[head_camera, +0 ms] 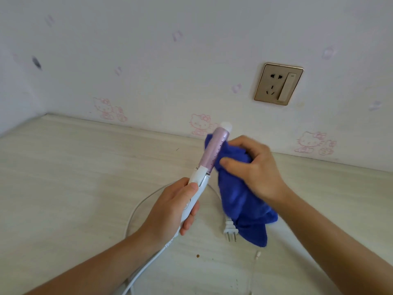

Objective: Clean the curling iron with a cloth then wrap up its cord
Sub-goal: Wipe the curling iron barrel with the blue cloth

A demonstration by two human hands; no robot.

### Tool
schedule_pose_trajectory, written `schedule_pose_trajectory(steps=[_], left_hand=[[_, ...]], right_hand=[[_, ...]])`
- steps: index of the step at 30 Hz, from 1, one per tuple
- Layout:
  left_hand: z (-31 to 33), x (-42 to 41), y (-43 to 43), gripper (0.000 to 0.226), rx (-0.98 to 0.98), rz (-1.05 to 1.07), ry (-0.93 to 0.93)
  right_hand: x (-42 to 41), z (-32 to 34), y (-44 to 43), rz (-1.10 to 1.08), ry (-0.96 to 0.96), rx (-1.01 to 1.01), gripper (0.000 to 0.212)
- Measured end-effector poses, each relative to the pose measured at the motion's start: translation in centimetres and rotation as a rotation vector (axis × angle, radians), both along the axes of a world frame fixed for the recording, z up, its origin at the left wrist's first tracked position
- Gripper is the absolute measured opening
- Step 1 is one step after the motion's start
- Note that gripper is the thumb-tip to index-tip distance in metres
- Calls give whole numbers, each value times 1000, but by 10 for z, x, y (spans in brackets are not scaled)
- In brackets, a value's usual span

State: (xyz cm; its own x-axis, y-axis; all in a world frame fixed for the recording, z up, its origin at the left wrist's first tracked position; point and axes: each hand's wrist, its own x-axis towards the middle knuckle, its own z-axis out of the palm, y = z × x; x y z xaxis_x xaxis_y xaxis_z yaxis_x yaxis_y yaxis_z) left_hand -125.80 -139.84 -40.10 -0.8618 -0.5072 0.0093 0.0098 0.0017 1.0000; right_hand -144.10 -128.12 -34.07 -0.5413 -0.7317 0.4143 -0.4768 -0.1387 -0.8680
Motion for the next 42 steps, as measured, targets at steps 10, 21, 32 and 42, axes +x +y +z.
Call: schedule_pose_trajectory(steps=[10,21,32,42], left_hand=[[4,-1,1,52,6,-8,1],[2,2,2,34,-14,-17,28],[6,-1,2,39,-16,-16,12],[4,2,3,30,-11,-34,13]], right_hand=[[0,6,0,-32,83,-17,30],[3,5,2,-14,-13,-59,38],[-4,8,0,-35,2,-78,36],[-10,11,6,185,-48,110,33]])
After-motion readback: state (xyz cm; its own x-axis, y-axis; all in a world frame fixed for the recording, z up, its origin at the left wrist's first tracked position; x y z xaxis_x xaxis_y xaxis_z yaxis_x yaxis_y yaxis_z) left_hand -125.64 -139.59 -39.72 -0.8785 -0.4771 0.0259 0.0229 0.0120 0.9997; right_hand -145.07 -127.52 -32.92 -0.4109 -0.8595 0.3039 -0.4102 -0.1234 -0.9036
